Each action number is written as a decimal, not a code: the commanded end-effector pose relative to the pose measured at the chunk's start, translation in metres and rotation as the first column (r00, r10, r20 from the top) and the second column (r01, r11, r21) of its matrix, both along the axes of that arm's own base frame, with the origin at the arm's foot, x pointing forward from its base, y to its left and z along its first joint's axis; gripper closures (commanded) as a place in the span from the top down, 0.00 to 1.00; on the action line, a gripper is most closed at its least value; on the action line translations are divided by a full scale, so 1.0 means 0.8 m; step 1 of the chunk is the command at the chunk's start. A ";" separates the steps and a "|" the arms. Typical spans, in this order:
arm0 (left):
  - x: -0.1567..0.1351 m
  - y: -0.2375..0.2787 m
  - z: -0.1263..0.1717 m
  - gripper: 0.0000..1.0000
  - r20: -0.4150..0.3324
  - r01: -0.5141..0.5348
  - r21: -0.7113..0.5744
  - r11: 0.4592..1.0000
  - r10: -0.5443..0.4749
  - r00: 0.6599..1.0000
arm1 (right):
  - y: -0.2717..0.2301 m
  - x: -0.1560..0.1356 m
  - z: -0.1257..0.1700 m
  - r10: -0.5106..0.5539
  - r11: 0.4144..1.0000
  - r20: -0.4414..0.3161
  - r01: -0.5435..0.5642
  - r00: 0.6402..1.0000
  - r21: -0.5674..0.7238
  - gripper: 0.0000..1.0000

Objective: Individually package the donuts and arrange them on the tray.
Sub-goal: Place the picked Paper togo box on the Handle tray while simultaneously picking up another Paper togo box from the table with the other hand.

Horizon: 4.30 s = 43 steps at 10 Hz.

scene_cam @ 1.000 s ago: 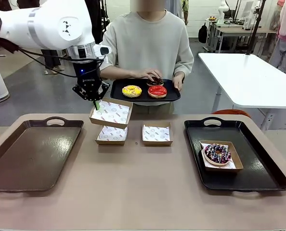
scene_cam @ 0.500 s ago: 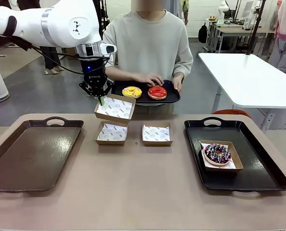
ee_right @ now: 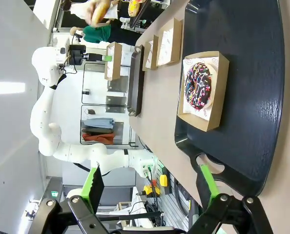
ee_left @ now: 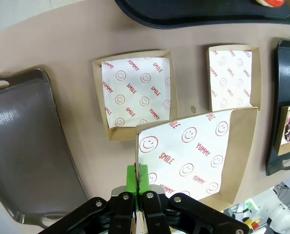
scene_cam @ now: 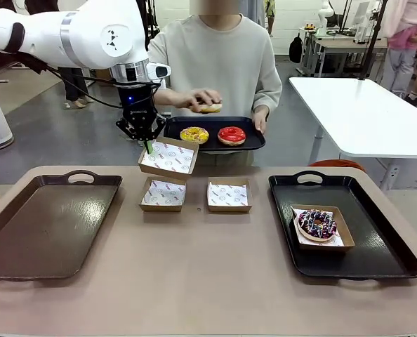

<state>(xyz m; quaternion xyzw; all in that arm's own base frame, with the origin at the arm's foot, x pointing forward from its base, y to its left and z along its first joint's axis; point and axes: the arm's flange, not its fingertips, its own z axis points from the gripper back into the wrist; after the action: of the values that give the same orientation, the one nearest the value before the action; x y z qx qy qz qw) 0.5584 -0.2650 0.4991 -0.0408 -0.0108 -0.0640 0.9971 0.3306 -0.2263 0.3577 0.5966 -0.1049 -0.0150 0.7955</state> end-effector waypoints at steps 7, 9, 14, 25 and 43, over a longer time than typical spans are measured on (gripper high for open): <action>-0.007 0.004 0.001 0.00 -0.001 -0.002 0.005 1.000 0.002 1.000 | -0.001 0.000 0.001 -0.002 1.000 0.001 0.002 1.000 -0.001 1.00; -0.007 0.004 0.001 0.00 -0.001 -0.002 0.005 1.000 0.002 1.000 | -0.001 0.000 0.001 -0.002 1.000 0.001 0.002 1.000 -0.001 1.00; -0.007 0.004 0.001 0.00 -0.001 -0.002 0.005 1.000 0.002 1.000 | -0.001 0.000 0.001 -0.002 1.000 0.001 0.002 1.000 -0.001 1.00; -0.007 0.004 0.001 0.00 -0.001 -0.002 0.005 1.000 0.002 1.000 | -0.001 0.000 0.001 -0.002 1.000 0.001 0.002 1.000 -0.001 1.00; -0.164 0.306 -0.018 0.01 -0.030 -0.084 -0.132 0.988 0.080 0.996 | 0.473 0.289 0.139 0.000 0.645 -0.199 -0.151 0.980 -0.749 1.00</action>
<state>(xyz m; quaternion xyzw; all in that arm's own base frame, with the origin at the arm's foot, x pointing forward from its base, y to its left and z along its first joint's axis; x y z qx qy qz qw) 0.4360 -0.0272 0.4897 -0.1011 0.0114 -0.0134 0.9947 0.5538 0.1415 0.4704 0.2329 -0.0054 0.0220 0.9722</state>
